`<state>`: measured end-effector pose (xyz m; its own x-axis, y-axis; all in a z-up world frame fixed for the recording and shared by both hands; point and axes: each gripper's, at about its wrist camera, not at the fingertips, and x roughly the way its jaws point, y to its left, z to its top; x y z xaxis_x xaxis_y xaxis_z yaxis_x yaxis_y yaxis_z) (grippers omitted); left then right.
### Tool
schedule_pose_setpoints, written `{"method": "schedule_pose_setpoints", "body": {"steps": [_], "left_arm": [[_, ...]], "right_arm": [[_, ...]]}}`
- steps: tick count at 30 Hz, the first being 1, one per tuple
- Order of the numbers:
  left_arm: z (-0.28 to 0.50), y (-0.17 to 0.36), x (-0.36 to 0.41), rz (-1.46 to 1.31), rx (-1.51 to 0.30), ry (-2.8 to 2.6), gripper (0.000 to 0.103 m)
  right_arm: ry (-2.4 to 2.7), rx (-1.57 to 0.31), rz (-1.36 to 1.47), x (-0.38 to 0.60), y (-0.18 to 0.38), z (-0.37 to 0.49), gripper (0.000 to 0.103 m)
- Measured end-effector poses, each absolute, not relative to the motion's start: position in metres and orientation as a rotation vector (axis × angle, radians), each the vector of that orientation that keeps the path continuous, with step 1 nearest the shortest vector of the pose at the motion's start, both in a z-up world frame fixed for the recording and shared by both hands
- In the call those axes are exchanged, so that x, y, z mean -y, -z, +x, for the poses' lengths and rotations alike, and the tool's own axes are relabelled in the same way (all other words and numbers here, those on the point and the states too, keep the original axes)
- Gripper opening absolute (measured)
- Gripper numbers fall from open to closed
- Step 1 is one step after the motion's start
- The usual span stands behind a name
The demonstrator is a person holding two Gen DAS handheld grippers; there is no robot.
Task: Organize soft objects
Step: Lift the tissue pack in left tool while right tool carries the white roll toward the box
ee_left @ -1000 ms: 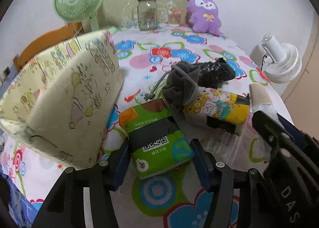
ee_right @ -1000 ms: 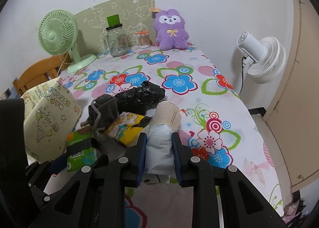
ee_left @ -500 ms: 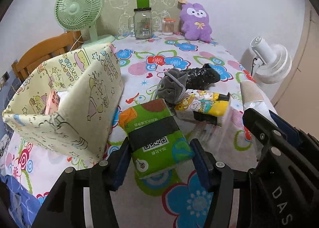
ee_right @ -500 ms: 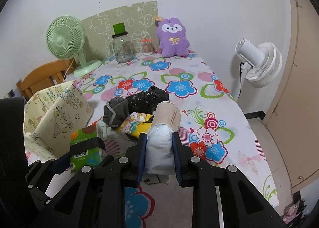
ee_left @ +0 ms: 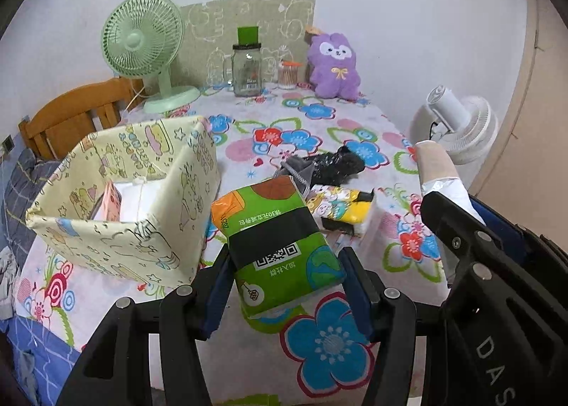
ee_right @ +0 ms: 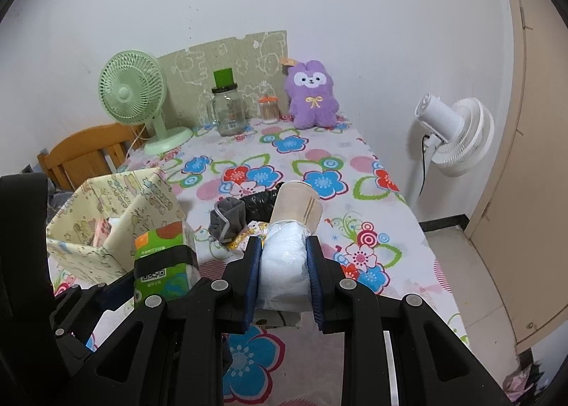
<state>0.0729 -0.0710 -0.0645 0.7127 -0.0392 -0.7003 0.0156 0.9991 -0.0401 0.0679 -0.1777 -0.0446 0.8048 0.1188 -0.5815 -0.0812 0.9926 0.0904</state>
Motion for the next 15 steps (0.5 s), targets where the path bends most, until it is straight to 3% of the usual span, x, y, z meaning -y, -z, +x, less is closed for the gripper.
{"method": "schedule_pose_setpoints", "body": {"steps": [15], "left_arm": [[0.063,0.028,0.062,-0.007,-0.725,0.057,0.060]], "right_arm": [[-0.123,-0.589,0.050,0.170,0.010,0.055,0.028]]}}
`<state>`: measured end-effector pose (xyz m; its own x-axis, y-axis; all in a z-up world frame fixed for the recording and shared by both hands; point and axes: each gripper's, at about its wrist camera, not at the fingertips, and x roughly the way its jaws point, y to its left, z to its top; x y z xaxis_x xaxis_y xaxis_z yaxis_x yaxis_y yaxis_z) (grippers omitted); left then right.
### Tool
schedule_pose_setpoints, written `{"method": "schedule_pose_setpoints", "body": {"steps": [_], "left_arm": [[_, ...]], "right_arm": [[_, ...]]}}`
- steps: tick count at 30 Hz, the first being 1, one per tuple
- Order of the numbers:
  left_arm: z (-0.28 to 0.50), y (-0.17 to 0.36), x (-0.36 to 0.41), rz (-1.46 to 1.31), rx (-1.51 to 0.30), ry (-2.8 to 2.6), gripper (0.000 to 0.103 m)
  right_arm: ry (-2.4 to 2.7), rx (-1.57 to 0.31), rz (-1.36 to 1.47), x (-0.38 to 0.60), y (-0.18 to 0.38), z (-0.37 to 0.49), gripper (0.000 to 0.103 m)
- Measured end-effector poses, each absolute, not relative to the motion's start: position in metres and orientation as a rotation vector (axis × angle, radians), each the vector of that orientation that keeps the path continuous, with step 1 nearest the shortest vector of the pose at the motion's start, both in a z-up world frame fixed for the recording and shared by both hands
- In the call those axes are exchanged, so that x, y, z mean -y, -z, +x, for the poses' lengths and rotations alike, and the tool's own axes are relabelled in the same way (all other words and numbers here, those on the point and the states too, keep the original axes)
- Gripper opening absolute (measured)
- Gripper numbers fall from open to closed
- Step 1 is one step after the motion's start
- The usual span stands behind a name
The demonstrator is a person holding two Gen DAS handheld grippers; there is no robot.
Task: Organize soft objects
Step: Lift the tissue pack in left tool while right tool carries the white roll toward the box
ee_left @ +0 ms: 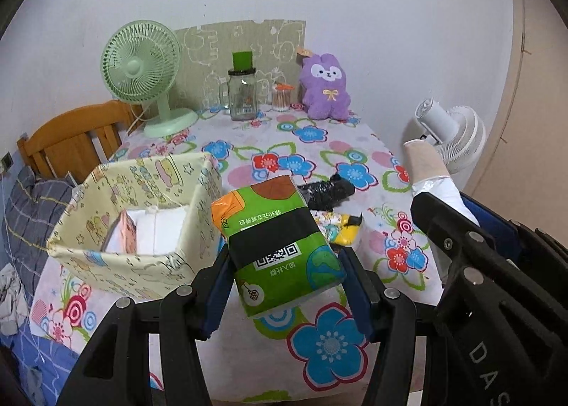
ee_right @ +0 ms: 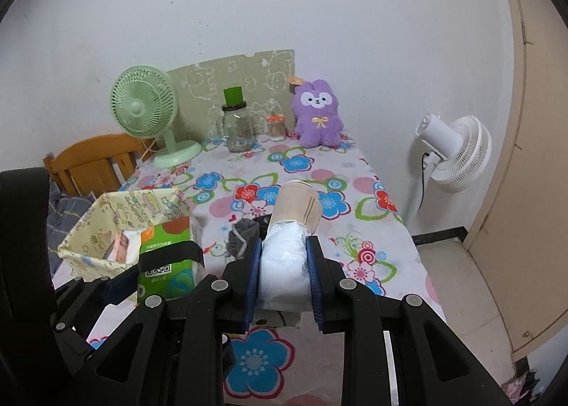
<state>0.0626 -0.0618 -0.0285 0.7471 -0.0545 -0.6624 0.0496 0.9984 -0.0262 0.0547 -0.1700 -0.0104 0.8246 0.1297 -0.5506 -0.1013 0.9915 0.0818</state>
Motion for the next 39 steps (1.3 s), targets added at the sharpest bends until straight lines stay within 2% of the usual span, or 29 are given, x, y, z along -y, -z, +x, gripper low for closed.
{"method": "schedule_pose_setpoints", "body": {"steps": [17,39], "left_arm": [[0.070,-0.005,0.027,0.011,-0.670,0.011,0.060],[0.095,0.002,-0.043,0.024,-0.689,-0.063,0.060]], "right_arm": [[-0.171,-0.552,0.054,0.136,-0.022,0.064,0.028],[-0.275,-0.596,0.029,0.061,-0.016,0.099,0.028]]}}
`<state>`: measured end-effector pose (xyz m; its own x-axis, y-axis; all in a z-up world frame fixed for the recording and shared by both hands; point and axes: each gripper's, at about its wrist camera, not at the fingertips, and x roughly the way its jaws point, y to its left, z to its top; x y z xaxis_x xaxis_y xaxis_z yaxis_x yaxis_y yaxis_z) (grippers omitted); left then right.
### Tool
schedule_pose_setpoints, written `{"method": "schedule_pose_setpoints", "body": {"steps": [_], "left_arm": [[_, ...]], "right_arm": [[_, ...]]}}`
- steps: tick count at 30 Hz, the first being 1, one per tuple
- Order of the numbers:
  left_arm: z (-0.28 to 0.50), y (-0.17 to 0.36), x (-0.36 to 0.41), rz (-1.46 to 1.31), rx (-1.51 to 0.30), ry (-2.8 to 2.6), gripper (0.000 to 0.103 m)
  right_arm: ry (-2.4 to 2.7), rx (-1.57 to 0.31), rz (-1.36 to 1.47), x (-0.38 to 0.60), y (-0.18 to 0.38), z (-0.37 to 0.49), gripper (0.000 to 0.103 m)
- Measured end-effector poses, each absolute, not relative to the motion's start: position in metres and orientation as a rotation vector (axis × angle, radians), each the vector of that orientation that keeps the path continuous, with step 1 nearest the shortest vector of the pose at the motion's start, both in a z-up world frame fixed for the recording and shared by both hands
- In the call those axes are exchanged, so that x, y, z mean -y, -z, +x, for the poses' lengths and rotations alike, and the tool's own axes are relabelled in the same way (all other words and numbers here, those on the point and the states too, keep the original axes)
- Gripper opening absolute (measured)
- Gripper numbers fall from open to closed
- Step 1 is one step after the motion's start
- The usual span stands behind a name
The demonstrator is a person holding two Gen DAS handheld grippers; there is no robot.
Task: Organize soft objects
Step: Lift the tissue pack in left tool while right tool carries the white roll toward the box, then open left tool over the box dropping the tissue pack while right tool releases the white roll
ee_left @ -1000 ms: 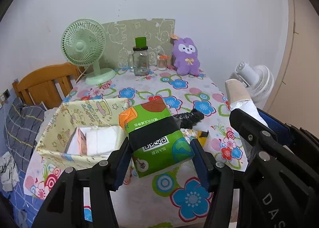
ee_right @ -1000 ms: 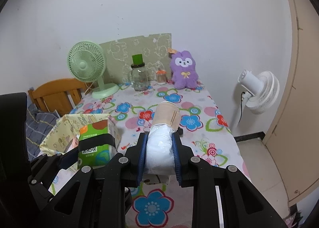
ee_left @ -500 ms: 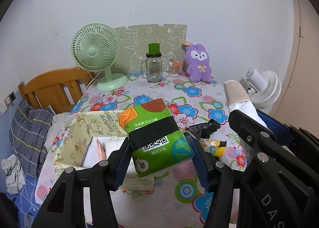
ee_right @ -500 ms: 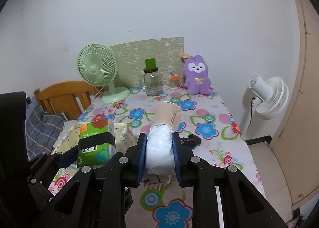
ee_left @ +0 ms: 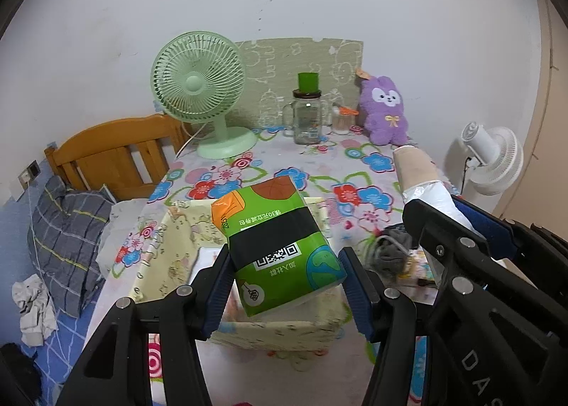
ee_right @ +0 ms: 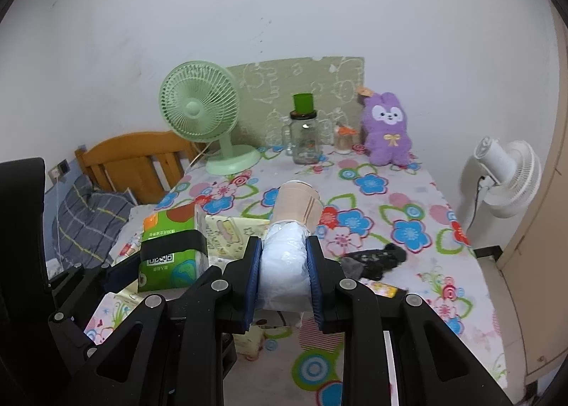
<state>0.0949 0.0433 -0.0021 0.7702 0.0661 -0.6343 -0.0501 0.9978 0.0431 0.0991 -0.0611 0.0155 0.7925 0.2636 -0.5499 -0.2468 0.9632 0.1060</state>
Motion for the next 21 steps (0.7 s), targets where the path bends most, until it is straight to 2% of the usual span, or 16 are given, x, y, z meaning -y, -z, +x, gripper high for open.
{"method": "schedule_pose_setpoints", "body": {"steps": [21], "left_arm": [[0.134,0.041,-0.098,0.033,-0.799,-0.113,0.060]], "right_arm": [[-0.383,-0.670,0.001,-0.001,0.020,0.147,0.028]]}}
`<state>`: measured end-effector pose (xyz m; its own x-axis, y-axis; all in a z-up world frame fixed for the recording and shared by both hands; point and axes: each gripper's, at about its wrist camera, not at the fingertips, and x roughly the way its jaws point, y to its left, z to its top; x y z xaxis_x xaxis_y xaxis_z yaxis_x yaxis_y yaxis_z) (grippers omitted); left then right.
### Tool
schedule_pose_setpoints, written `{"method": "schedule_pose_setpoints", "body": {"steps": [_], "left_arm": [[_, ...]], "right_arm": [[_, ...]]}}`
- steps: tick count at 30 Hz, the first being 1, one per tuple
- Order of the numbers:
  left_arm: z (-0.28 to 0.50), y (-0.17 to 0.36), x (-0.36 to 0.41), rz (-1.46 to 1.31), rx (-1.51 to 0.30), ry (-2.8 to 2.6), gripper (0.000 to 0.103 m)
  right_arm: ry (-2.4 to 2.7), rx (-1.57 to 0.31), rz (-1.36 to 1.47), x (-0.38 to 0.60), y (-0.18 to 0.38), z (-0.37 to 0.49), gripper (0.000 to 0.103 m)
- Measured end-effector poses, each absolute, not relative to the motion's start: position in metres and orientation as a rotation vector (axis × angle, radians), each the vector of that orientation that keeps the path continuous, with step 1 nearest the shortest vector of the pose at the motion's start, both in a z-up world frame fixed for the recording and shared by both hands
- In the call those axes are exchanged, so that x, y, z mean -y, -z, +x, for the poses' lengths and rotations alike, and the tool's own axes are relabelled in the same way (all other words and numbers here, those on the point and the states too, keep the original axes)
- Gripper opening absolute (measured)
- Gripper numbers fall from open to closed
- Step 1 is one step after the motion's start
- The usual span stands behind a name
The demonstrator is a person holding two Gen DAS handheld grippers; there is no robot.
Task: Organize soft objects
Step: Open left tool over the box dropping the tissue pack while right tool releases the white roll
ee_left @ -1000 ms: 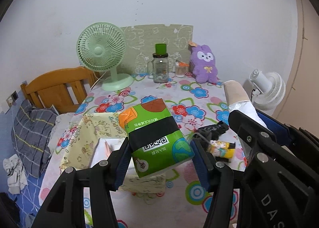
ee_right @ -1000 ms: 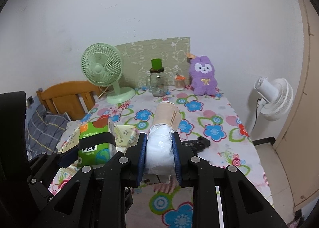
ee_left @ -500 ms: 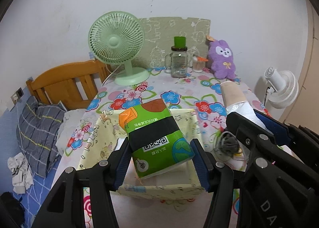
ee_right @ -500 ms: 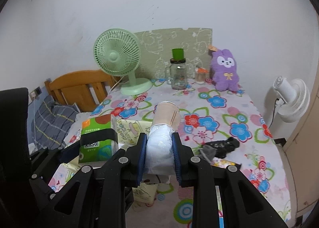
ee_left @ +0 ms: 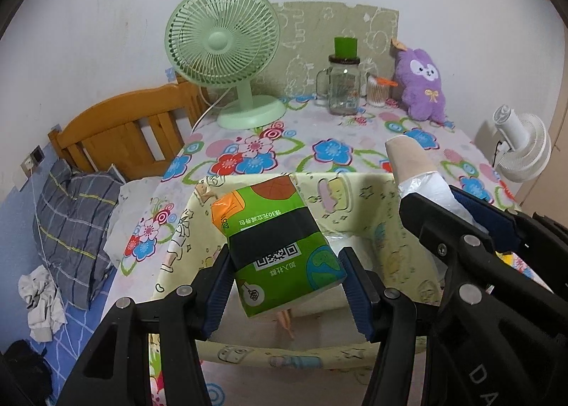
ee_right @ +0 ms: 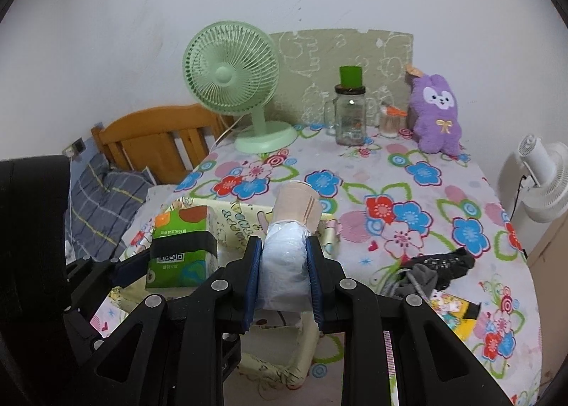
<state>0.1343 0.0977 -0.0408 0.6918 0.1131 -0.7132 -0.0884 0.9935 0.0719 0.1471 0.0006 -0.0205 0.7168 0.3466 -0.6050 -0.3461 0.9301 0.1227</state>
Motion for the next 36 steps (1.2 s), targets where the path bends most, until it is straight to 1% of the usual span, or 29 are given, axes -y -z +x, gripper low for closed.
{"method": "schedule_pose_setpoints", "body": {"steps": [11,13,18,20,21,22,23,24,25,27,29,31,36], "left_arm": [[0.146,0.059,-0.116,0.060,-0.852,-0.124,0.060],[0.148,0.062,-0.120,0.060,-0.860,-0.131,0.063],[0.151,0.068,-0.125,0.057,-0.874,-0.129,0.063],[0.152,0.070,-0.127,0.053,-0.881,-0.121,0.069],[0.152,0.070,-0.128,0.051,-0.886,-0.118,0.074],[0.152,0.071,-0.129,0.048,-0.887,-0.115,0.077],[0.151,0.071,-0.129,0.046,-0.886,-0.113,0.078],[0.150,0.071,-0.129,0.044,-0.884,-0.111,0.081],[0.150,0.071,-0.130,0.043,-0.883,-0.109,0.084],[0.149,0.070,-0.130,0.037,-0.879,-0.097,0.086],[0.148,0.068,-0.130,0.035,-0.874,-0.093,0.089],[0.147,0.068,-0.129,0.034,-0.872,-0.093,0.091],[0.146,0.066,-0.127,0.037,-0.869,-0.089,0.092]], "right_arm": [[-0.419,-0.728,-0.032,-0.021,0.040,0.162,0.028],[-0.431,-0.743,-0.032,-0.024,0.043,0.165,0.028],[-0.443,-0.764,-0.041,-0.032,0.050,0.169,0.028],[-0.450,-0.776,-0.029,-0.034,0.052,0.170,0.029],[-0.453,-0.785,-0.022,-0.034,0.054,0.172,0.030],[-0.454,-0.792,-0.019,-0.036,0.055,0.173,0.031],[-0.457,-0.800,-0.017,-0.036,0.056,0.173,0.035],[-0.460,-0.810,-0.016,-0.036,0.058,0.175,0.041],[-0.459,-0.816,-0.016,-0.037,0.059,0.175,0.045],[-0.450,-0.824,-0.014,-0.037,0.060,0.175,0.063],[-0.440,-0.829,-0.006,-0.036,0.061,0.176,0.069],[-0.440,-0.823,-0.006,-0.036,0.060,0.175,0.070],[-0.417,-0.812,-0.023,-0.034,0.056,0.173,0.075]]}}
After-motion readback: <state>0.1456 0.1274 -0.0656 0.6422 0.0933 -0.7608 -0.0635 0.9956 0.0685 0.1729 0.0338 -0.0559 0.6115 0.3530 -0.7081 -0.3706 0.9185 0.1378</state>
